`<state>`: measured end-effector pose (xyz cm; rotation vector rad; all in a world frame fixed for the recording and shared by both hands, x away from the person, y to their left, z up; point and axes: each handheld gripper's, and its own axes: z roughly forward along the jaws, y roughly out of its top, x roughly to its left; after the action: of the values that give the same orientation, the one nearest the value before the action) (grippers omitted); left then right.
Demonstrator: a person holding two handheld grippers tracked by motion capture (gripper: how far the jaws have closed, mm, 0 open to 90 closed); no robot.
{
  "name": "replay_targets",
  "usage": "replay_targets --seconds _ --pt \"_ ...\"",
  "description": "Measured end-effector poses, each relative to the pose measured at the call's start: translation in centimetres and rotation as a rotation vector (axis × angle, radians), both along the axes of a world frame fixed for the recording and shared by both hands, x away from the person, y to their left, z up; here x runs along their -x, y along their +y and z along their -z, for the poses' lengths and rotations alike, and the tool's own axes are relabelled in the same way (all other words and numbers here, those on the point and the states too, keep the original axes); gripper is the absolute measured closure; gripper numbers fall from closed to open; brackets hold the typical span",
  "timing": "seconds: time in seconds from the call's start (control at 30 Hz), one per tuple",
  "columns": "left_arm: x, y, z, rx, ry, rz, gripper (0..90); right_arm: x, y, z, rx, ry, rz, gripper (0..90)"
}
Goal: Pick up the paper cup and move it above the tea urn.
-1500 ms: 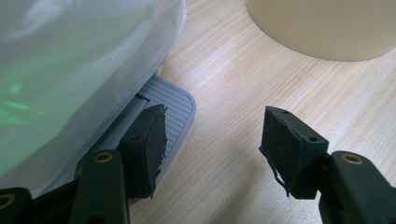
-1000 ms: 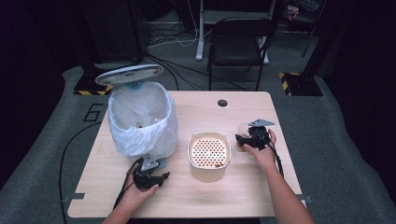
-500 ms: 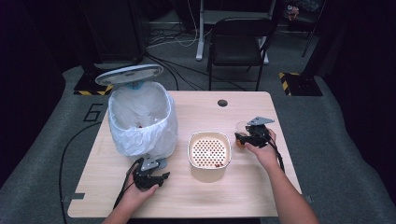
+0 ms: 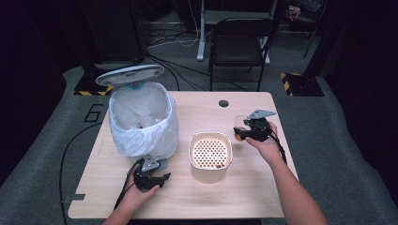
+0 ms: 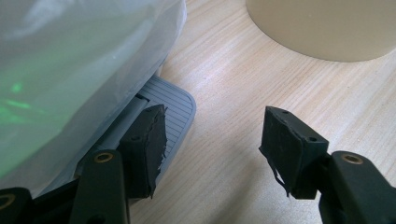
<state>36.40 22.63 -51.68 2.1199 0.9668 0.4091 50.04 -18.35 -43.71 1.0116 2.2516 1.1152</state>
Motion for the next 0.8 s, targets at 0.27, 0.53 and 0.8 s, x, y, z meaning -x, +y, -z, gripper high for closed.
replay_targets --seconds 0.27,0.53,0.8 --pt "0.0 0.0 0.0 -0.002 0.004 0.001 40.2 -0.3 1.0 -1.9 0.009 -0.033 -0.038 40.3" --pt "0.0 0.0 0.0 -0.001 0.001 0.002 40.2 -0.4 2.1 -3.9 -0.006 -0.051 -0.079 41.0" --pt "0.0 0.0 0.0 0.000 0.000 0.000 40.2 -0.5 2.9 -5.4 -0.018 -0.073 -0.124 41.2"
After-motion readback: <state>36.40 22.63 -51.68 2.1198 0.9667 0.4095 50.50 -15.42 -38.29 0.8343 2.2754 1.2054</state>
